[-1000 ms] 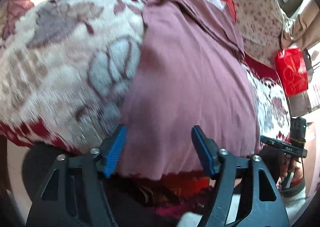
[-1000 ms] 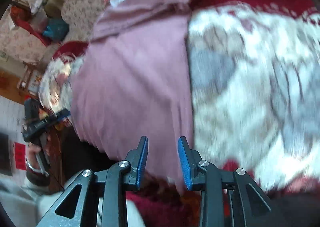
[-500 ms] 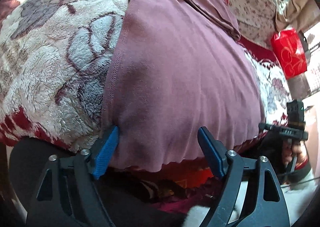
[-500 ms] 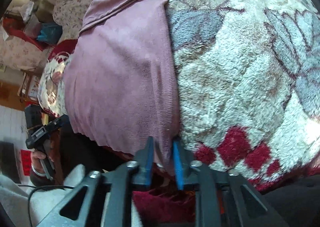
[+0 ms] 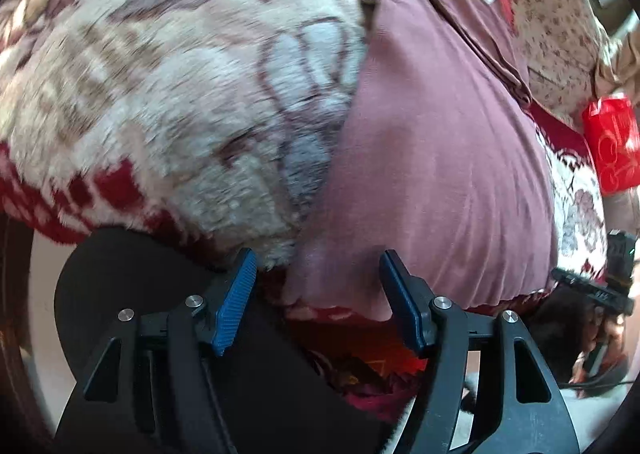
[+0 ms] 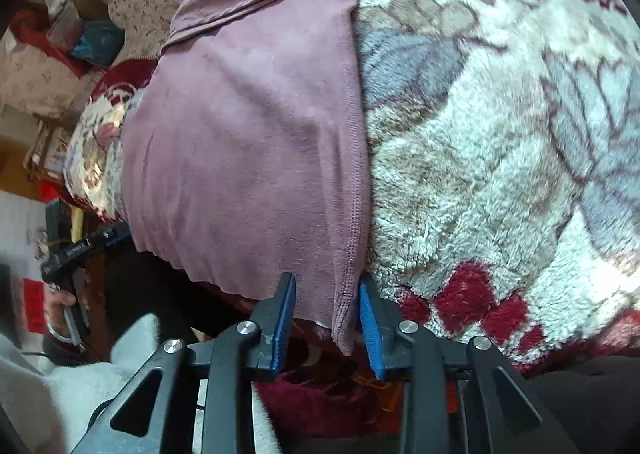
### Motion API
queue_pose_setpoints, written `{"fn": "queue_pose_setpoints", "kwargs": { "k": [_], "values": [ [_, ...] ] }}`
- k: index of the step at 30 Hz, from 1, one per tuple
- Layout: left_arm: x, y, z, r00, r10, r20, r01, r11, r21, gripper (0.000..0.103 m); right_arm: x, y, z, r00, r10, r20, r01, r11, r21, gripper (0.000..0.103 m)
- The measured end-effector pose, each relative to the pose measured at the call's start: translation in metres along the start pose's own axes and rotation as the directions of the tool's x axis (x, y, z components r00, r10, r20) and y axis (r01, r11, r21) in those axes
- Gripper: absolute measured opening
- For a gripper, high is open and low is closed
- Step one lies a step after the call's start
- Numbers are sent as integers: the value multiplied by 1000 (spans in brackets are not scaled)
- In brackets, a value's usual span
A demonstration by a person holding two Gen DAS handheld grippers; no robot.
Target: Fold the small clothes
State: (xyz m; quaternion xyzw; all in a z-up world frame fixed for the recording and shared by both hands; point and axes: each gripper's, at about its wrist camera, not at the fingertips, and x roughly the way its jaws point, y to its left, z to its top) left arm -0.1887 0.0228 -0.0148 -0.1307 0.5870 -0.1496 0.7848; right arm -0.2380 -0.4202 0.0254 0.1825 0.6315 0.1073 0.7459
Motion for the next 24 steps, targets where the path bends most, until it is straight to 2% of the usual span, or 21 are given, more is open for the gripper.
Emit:
{"fn": "queue_pose_setpoints", "kwargs": {
  "k": [3,9,12,14,16,17,18,20,22,23,24],
  "values": [
    [1,-7,-1,999,36,18,-36,998,44,64,-5,-1,2,999,-26,21,26,1000,-8,34],
    [10,-10,-3,998,61,17,-62,996,59,65,7,-5,3,999,-26,20,26,1000,5,35],
    [12,-12,-1,998,63,18,-64,996,58,65,7,-2,2,999,-29,26,29,999,-21,17],
    [13,-15,-1,998,68,18,-69,995,68,65,11,-6,1,1000,9,17,-9,1000,-1,14],
    [15,-21,-2,997,70,16,-71,995,74,61,12,-6,1,1000,13,23,-13,1000,1,10],
    [19,-29,-1,997,71,14,-72,994,79,54,11,-7,1,1000,18,23,-18,1000,1,9],
    [18,-31,-2,998,59,10,-60,994,89,39,10,-6,1,999,21,25,-21,1000,2,7],
    [17,-33,-2,1000,10,-10,-9,996,87,22,7,-5,3,999,29,26,-29,1000,-3,6],
    [16,-37,0,1000,17,-18,-15,995,101,15,1,0,7,999,33,40,-33,999,-21,6],
    [14,-38,2,1000,9,-26,-6,995,103,9,-3,3,9,998,36,52,-35,999,-31,6],
    [10,-39,5,999,-22,-34,25,995,96,5,-5,6,11,997,43,59,-41,999,-35,6]
  ]
}}
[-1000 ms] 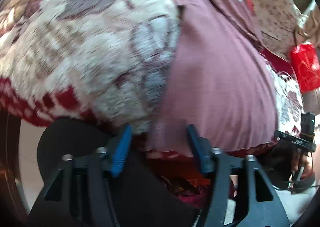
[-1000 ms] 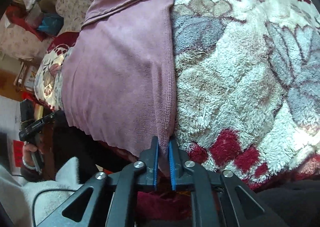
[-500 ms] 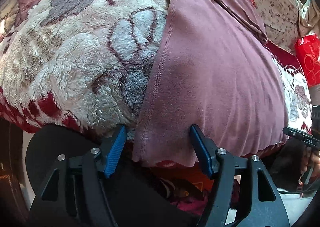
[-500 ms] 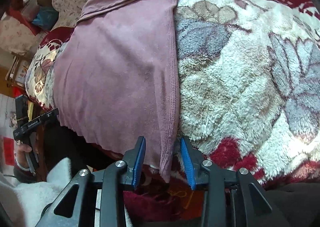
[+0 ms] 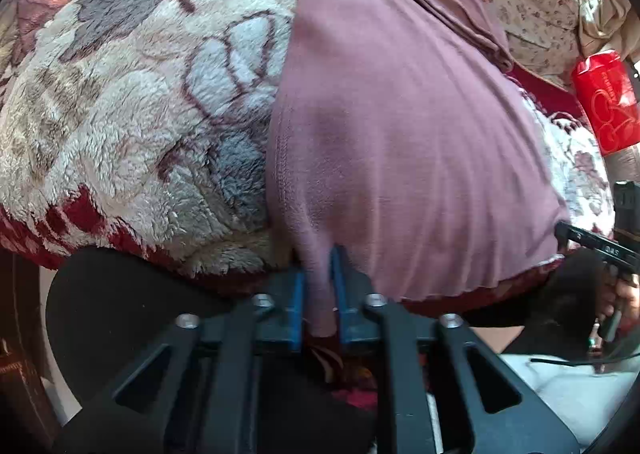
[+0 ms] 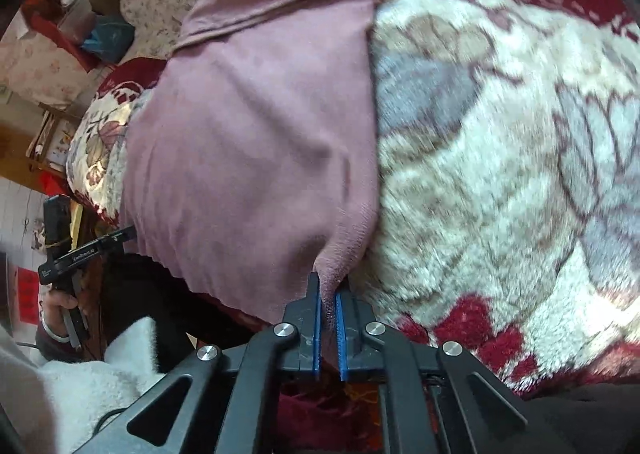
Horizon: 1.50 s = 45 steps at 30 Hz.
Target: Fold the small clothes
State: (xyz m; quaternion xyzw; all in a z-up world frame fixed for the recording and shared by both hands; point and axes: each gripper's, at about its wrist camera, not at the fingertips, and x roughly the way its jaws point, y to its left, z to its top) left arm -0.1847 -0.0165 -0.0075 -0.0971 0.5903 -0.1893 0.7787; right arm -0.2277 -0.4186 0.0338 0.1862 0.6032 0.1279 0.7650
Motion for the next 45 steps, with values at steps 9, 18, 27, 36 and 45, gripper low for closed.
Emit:
{"fn": "queue_pose_setpoints", "kwargs": {
  "k": [9,18,27,36,45],
  "values": [
    [-59,-14,60,977,-181,109,177,983,41,5,-35,13,44,989,87,120,-82,996,-42,5],
    [-107,1,196,906,-242,346,262,965,-12,5,-71,-7,157,927,186,326,-196,981,-2,5],
    [-79,-23,244,927,-290,237,288,957,44,6,-31,-24,279,917,179,357,-210,976,52,5],
    [-49,-44,110,940,-331,-82,331,944,-15,56,-25,-25,271,921,182,344,-206,978,33,5],
    [15,-52,43,908,-391,-147,344,900,-269,61,-43,-27,252,922,175,346,-195,981,23,5]
  ]
}}
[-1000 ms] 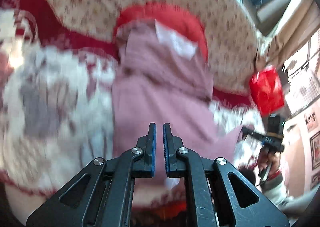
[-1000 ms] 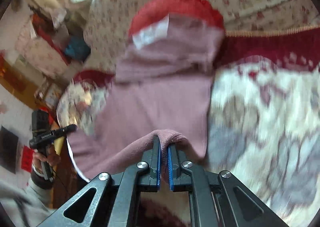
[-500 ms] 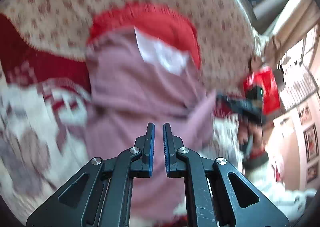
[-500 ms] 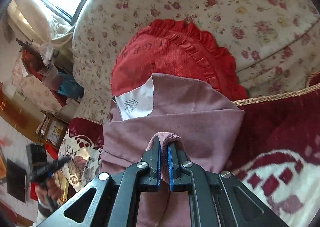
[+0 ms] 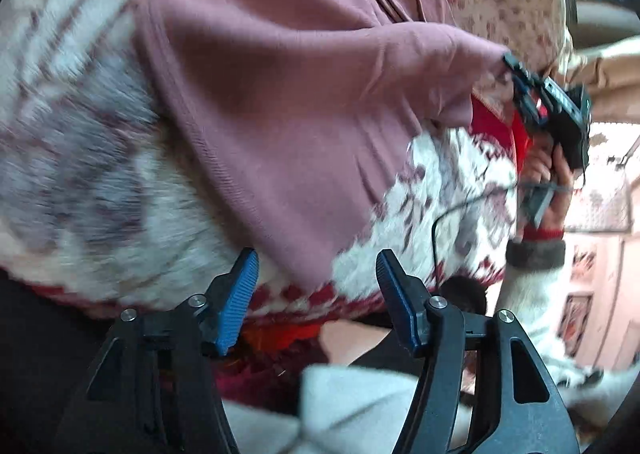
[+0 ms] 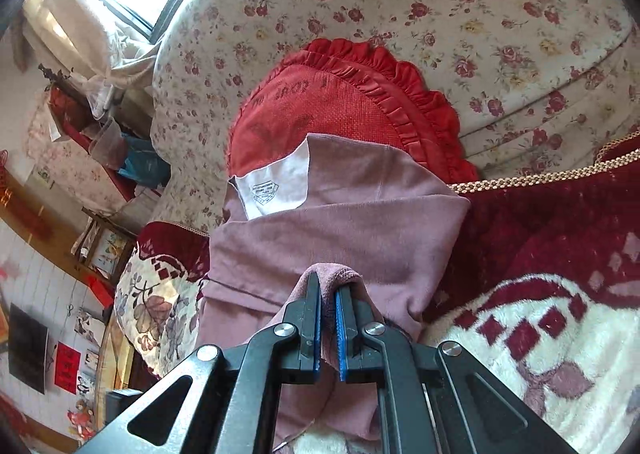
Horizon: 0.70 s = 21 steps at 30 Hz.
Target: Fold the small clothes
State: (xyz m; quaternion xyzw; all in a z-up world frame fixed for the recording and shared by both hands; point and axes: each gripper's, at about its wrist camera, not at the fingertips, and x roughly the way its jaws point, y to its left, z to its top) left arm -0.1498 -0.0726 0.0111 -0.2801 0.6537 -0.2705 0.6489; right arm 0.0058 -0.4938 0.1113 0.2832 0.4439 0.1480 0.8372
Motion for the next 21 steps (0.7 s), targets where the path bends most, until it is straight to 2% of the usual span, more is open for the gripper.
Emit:
{"fn": "queue_pose_setpoints", "kwargs": {
  "k": [4,6,8,9,11,13,15,17,21],
  "values": [
    [7,-8,6,997,-53,60,54,998,-14,61,-3,-2,-3,1000,3,3,-3,1000,9,5],
    [6,-15,7,994,-102,43,101,995,25,5,-5,-3,-5,1000,4,4,-4,1000,6,5],
    [-5,-33,11,991,-128,29,125,987,96,6,-7,-4,-5,1000,8,6,-8,1000,3,5],
    [-21,-48,15,989,-140,54,129,978,165,6,-8,-5,-4,1000,16,7,-16,1000,4,5],
    [-48,-68,30,979,-175,108,145,959,242,6,-9,-5,0,999,33,12,-33,999,6,5],
    [-77,-78,53,962,-211,171,159,948,276,6,-9,-6,4,999,48,22,-48,999,14,5],
    [-99,-83,81,946,-209,247,134,948,290,6,-9,-9,10,997,66,39,-68,997,34,5],
    [-122,-85,124,916,-183,356,75,952,297,6,-5,-13,19,996,67,60,-70,996,58,5],
    [-138,-81,198,867,-140,477,15,966,257,5,8,-23,42,993,65,99,-77,990,118,5]
  ]
}}
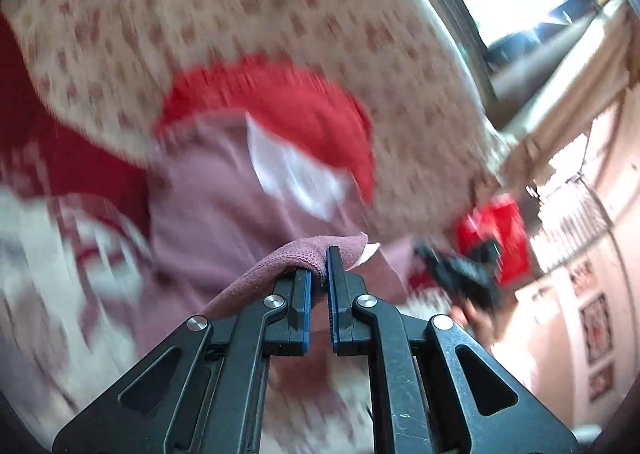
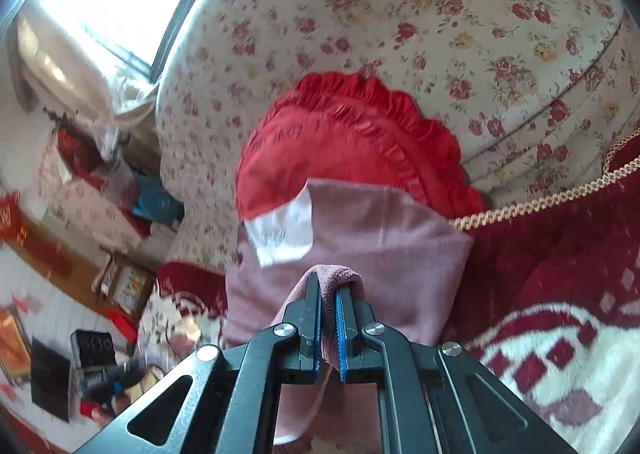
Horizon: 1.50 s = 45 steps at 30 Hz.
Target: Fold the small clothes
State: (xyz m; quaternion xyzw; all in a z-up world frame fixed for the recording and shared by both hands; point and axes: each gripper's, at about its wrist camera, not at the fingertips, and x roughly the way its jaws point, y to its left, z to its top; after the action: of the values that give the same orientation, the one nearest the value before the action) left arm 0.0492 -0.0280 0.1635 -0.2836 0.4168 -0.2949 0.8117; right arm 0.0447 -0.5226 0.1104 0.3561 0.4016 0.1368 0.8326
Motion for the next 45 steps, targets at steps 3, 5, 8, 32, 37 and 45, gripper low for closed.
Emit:
{"fn": "queue_pose_setpoints", "kwargs": {
  "k": [3,5,8,32,37,45],
  "values": [
    [29,25,49,994,92,54,-92,996,-3,5,17,-9,18,1000,-19,7,19,999,29,5],
    [53,47,70,993,107,42,-106,994,-20,5,32,-21,31,997,-77,23,75,995,63,5],
    [88,79,85,989,149,11,-148,987,-69,5,57,-42,43,995,-95,11,93,986,135,5],
    [117,55,10,958,164,-234,-150,986,77,55,113,2,-8,974,-2,-226,-8,999,-41,37],
    [139,46,52,967,179,-181,-167,983,78,55,115,17,33,999,-6,-41,3,997,-77,37],
    [106,63,117,979,201,22,-199,979,-52,55,86,21,81,986,-9,168,10,1000,-5,37]
  ]
}}
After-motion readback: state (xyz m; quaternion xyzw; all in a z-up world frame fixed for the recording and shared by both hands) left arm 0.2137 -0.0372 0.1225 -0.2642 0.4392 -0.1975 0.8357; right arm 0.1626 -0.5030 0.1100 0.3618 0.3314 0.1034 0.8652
